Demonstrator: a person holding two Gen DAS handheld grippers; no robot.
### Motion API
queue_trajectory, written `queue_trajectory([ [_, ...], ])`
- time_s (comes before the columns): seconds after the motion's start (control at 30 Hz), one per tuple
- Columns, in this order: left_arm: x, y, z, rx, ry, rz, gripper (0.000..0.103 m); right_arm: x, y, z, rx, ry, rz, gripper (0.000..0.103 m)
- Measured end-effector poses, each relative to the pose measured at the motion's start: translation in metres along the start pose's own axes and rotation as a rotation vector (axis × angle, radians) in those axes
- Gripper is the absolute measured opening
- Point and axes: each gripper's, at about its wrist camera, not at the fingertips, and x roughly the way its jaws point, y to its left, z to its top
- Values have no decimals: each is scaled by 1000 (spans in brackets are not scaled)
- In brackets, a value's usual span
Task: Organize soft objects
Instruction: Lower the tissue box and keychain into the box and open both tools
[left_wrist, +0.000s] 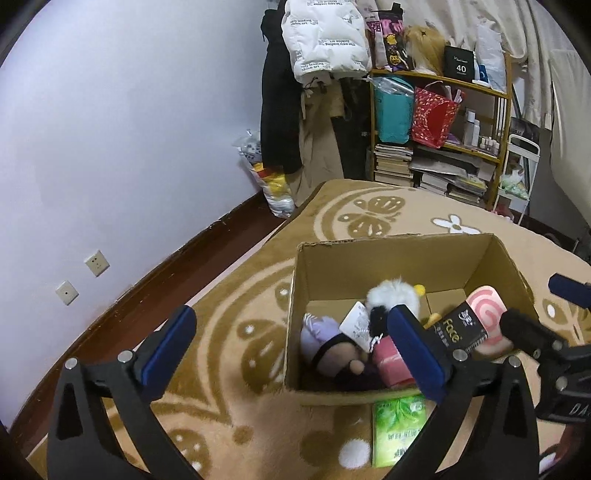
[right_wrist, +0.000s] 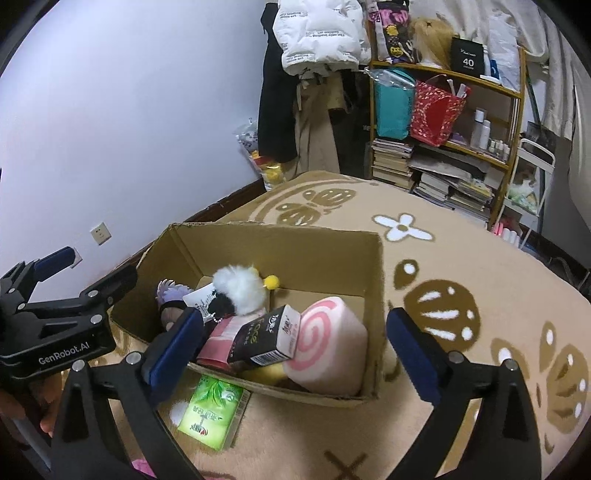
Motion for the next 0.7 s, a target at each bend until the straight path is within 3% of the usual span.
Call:
queue_trajectory([
  [0.7,-75,-7,-48,44,120,-72,103,-79,5,-17,-1,-24,19,103],
])
